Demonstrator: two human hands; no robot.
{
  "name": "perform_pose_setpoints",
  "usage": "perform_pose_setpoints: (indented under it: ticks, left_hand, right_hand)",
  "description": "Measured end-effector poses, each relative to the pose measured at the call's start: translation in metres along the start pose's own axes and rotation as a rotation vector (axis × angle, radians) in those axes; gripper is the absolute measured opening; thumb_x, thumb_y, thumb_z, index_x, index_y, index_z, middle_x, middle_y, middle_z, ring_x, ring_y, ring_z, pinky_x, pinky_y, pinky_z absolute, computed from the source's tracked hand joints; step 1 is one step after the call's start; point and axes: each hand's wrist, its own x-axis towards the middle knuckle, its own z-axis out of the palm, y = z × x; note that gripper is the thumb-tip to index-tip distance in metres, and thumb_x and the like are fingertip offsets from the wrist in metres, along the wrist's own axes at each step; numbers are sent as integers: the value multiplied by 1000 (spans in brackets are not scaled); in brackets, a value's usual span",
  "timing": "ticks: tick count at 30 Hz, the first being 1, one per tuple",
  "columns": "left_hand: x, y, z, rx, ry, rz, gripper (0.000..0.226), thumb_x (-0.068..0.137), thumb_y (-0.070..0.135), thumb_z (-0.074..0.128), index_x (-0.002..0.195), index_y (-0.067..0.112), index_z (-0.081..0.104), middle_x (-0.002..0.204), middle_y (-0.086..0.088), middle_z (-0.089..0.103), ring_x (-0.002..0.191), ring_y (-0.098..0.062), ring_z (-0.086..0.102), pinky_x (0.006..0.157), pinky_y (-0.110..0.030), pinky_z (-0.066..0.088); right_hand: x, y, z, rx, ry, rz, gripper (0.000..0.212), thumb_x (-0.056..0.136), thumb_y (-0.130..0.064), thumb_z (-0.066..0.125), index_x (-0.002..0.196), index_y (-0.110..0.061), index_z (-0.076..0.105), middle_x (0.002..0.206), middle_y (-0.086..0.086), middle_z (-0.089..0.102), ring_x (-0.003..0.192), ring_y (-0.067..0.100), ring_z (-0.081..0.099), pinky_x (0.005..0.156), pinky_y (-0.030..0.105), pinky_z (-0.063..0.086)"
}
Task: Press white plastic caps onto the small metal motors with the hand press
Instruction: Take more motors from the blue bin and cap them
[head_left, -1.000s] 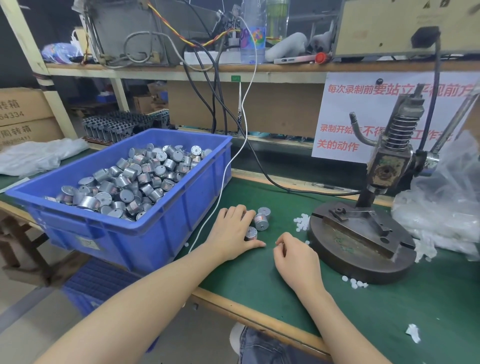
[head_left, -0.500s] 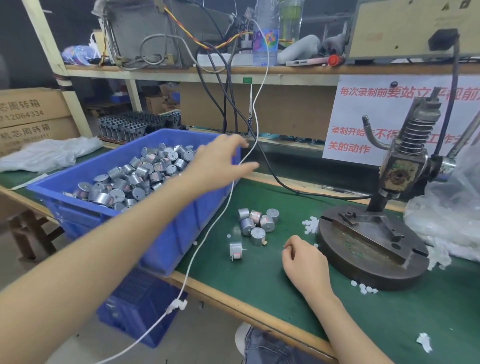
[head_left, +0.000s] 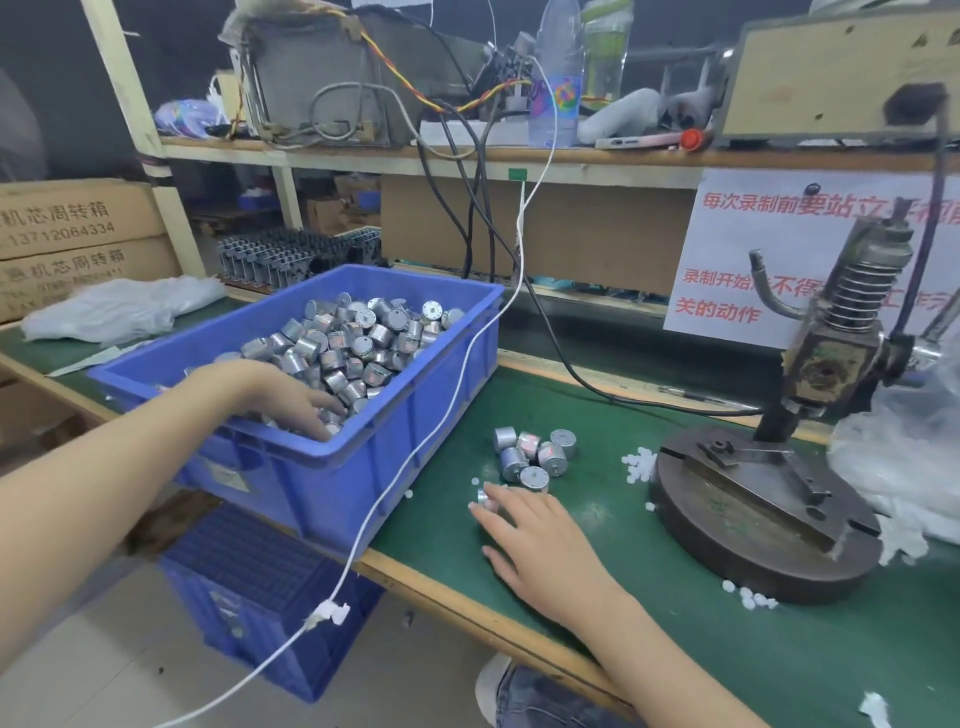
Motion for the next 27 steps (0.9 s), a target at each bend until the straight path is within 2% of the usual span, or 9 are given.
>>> perform_pose_setpoints:
  ticks: [5,8,12,14,16,17,20,24,27]
  left_hand:
    - [2,15,6,346,-36,-96,61,91,40,42,144,45,13,153,-1,23,135,-28,30,107,-44,28]
    - [2,24,9,379,-45,-131,55,96,32,33,147,36,11,154,0,21,136,-28,30,109,-41,27]
    - [-5,37,12,418,2,-170,48,96,22,33,144,18,29,146,-8,37,126,-28,43,103,-37,35]
    - [-9,42,14,410,11,-183,47,97,19,32,144,15,30,144,-9,38,126,-28,43,101,-36,34]
    - [-14,47,15,394,27,-205,46,98,20,31,144,17,28,145,-8,37,127,-27,41,99,-34,34]
    - [-15,49,16,393,32,-207,45,99,20,31,144,16,29,144,-9,38,127,-26,42,99,-34,34]
    - [-19,52,16,396,45,-226,41,99,17,31,139,10,37,143,-9,40,127,-26,43,99,-33,34]
    - [-23,57,18,391,74,-238,38,99,13,30,135,8,42,143,-8,40,128,-25,42,100,-31,33]
    - [-22,60,19,423,117,-214,36,100,11,30,133,7,44,142,-7,41,129,-24,41,101,-29,32]
  right_hand:
    - [21,6,6,-103,-64,-14,37,46,-22,86,80,-25,71,83,-4,68,70,16,63,66,19,50]
    - [33,7,10,-162,-93,-4,31,45,-22,84,71,-24,67,71,-7,61,65,15,59,59,19,45]
    - [47,5,13,-242,-84,47,26,47,-26,85,64,-25,66,64,-7,59,63,15,58,63,19,47]
    - [51,6,15,-274,-81,91,25,48,-25,85,65,-25,67,64,-5,59,63,16,59,67,21,50]
    - [52,8,17,-299,-83,148,29,50,-25,84,77,-28,72,68,-5,62,68,15,62,75,25,53]
    - [51,9,18,-305,-87,177,38,51,-25,84,87,-29,74,72,-5,64,72,15,63,78,26,53]
    - [46,11,19,-268,-90,225,59,48,-23,85,106,-29,71,83,-1,68,81,18,66,79,29,54]
    - [38,11,10,-193,-90,293,68,58,-33,85,121,-24,63,104,6,69,93,22,66,82,33,54]
    - [22,18,3,-14,-71,333,67,71,-28,78,132,-16,52,121,12,61,107,28,60,89,37,49]
